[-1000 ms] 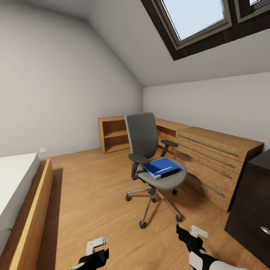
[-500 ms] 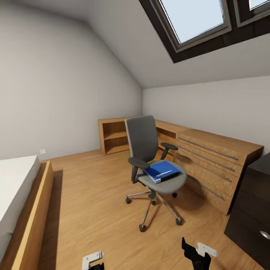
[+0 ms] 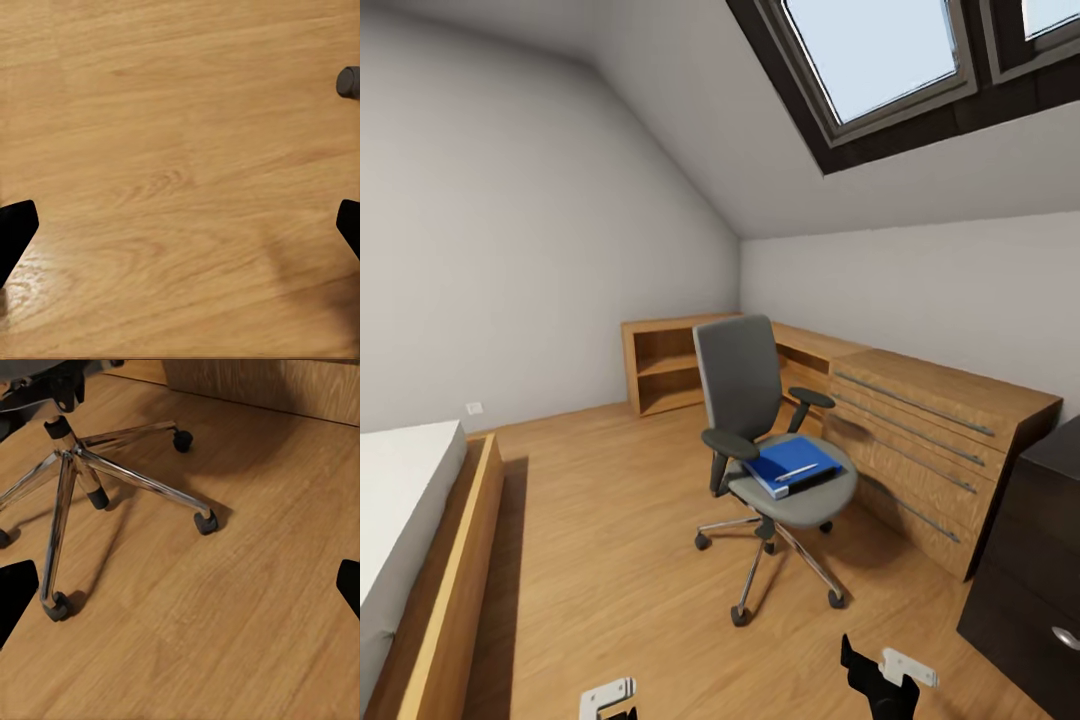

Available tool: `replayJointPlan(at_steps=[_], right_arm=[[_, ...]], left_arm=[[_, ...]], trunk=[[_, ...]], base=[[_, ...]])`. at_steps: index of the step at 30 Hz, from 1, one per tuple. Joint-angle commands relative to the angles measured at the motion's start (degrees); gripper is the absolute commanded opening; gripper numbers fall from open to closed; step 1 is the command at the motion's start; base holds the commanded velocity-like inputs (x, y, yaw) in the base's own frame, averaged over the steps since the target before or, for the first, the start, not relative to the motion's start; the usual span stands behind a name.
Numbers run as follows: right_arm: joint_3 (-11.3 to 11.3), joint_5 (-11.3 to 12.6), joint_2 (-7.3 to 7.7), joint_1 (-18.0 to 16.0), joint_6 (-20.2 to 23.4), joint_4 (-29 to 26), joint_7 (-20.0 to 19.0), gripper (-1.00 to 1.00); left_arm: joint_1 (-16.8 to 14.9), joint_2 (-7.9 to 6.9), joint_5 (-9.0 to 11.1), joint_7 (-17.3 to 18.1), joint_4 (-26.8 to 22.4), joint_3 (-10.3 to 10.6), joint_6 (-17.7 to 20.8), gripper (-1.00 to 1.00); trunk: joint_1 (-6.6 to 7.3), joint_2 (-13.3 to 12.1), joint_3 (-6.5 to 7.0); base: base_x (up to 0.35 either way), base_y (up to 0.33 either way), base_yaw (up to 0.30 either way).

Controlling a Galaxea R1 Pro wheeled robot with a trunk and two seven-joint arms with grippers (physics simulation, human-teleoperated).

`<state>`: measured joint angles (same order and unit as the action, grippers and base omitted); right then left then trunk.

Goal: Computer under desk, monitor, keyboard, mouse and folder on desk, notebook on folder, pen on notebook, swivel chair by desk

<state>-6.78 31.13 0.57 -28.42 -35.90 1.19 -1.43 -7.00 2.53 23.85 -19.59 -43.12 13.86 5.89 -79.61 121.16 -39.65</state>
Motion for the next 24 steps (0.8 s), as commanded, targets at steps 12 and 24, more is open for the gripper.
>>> replayJointPlan(at_steps=[12,24], right_arm=[[-0.40,0.73,-0.08,-0.06,-0.19,0.13,-0.07,1.00],[-0.38,0.66,-0.04,-0.08,-0.12,0.13,-0.06,1.00]], left_arm=[[-0.03,0.02,0.40,-0.45,1.53,2.74,0.18,1.00],[-0.03,0.02,0.40,-0.45,2.78,2.91,0.18,1.00]], trunk=[[2.65,-4.80,1.91],[5.29,-9.61,3.34]], base=[[0.000,0.000,-0.043],[0.000,0.000,-0.157]])
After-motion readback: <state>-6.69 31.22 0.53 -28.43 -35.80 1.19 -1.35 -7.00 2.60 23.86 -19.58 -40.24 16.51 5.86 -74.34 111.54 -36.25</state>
